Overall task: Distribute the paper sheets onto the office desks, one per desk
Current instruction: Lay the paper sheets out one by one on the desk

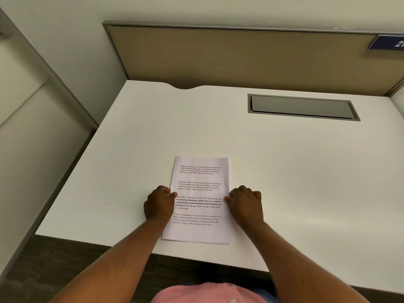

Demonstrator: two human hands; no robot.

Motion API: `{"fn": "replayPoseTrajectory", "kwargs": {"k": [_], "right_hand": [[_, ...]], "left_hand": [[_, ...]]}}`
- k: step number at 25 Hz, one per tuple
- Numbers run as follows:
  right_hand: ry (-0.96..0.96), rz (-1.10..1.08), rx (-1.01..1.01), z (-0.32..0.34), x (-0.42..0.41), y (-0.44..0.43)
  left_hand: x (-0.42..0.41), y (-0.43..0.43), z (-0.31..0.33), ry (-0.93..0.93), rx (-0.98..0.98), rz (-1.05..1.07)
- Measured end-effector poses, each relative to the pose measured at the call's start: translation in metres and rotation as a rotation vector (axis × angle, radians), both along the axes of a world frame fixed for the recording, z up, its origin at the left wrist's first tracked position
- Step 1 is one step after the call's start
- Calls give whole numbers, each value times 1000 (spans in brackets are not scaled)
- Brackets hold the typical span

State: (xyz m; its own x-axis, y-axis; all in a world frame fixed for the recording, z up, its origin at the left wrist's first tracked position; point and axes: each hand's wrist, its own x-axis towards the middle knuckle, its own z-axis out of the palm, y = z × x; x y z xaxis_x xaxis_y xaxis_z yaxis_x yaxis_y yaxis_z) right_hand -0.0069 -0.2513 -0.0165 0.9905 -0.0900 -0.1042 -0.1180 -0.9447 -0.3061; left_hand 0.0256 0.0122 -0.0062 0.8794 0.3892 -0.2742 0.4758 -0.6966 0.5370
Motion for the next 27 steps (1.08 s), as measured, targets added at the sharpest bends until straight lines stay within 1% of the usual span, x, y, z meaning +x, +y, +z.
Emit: {"fn": "replayPoseTrajectory", "kwargs": {"k": [2, 5, 11, 15, 20, 22, 23, 25, 27], "right_hand": [[24, -47, 23, 1, 1, 2], [61, -94, 67, 3, 4, 3], [93, -144, 125, 4, 8, 4], [62, -179, 210, 14, 9, -2], [57, -243, 363, 17, 14, -6], [65, -312, 552, 16, 16, -13], [61, -348, 670, 16, 17, -17], [25, -430, 857, 19, 19, -29], [-11, -519, 989, 25, 20, -43]], "left_hand": [[1, 3, 0, 26, -55, 33], [1, 6, 3, 42, -88, 27], [1, 4, 7, 24, -10, -47], [-1, 1, 13, -102, -9, -61], [-1, 0, 16, -263, 139, -127], [3, -7, 22, -325, 151, -156], [7, -11, 25, -343, 95, -158], [18, -24, 34, -320, -148, -118], [32, -39, 42, -254, -363, -69]]}}
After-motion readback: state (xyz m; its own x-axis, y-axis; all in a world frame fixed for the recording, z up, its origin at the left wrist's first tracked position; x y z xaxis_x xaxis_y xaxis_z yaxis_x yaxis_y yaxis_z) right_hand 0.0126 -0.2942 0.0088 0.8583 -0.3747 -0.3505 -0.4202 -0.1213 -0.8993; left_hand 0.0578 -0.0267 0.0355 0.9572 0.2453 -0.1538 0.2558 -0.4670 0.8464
